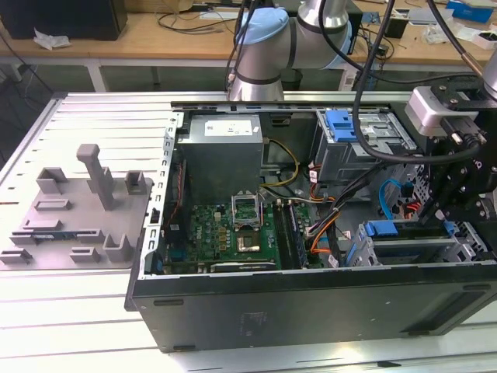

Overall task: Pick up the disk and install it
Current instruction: 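Insert the first disk wire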

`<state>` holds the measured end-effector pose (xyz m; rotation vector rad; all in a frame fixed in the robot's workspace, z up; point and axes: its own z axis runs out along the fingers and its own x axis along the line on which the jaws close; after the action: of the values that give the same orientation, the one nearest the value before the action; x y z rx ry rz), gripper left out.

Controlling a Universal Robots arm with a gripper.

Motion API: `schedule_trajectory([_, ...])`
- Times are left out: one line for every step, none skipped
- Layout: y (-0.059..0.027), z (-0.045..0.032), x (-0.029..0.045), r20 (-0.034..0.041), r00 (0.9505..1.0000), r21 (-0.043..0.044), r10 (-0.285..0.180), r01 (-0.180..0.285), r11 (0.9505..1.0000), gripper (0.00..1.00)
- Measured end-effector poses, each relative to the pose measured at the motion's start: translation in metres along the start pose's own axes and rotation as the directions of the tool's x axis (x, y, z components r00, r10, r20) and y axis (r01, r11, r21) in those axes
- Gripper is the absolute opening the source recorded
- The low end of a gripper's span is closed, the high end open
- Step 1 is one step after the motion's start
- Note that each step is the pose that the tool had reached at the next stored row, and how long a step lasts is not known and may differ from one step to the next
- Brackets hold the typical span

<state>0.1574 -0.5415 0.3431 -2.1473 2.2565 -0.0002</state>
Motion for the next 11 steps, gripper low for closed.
schedule_trajectory([0.0, 0.0004, 0.0, 0.0, 1.0, 0.0001, 0.001, -0.001, 1.0, 0.16])
schedule_trajectory([0.0, 0.0006, 0.0, -0.0001, 1.0, 0.0, 0.002, -0.002, 1.0, 0.16])
schedule_trajectory([0.0, 0.0007, 0.0, 0.0, 1.0, 0.0, 0.003, -0.003, 1.0, 0.16])
schedule_trajectory([0.0, 0.0007, 0.0, 0.0001, 1.0, 0.0001, 0.004, -0.004, 1.0, 0.16])
schedule_trajectory([0.0, 0.0007, 0.0, 0.0002, 1.0, 0.0, 0.004, -0.004, 1.0, 0.16])
schedule_trajectory([0.0, 0.0001, 0.0, 0.0007, 1.0, 0.0, 0.004, -0.004, 1.0, 0.16])
schedule_trajectory([0.0, -0.0014, 0.0, 0.0011, 1.0, -0.0001, 0.004, -0.004, 1.0, 0.16])
schedule_trajectory([-0.0001, -0.0049, -0.0001, 0.0, 1.0, 0.0, 0.004, -0.004, 1.0, 0.16])
schedule_trajectory([-0.0001, -0.0075, -0.0002, 0.0004, 1.0, 0.0001, 0.004, -0.004, 1.0, 0.16])
schedule_trajectory([-0.0001, -0.0076, -0.0002, 0.0004, 1.0, 0.0001, 0.004, -0.004, 1.0, 0.16])
schedule_trajectory([-0.0001, -0.0076, -0.0002, 0.0003, 1.0, 0.0, 0.004, -0.004, 1.0, 0.16])
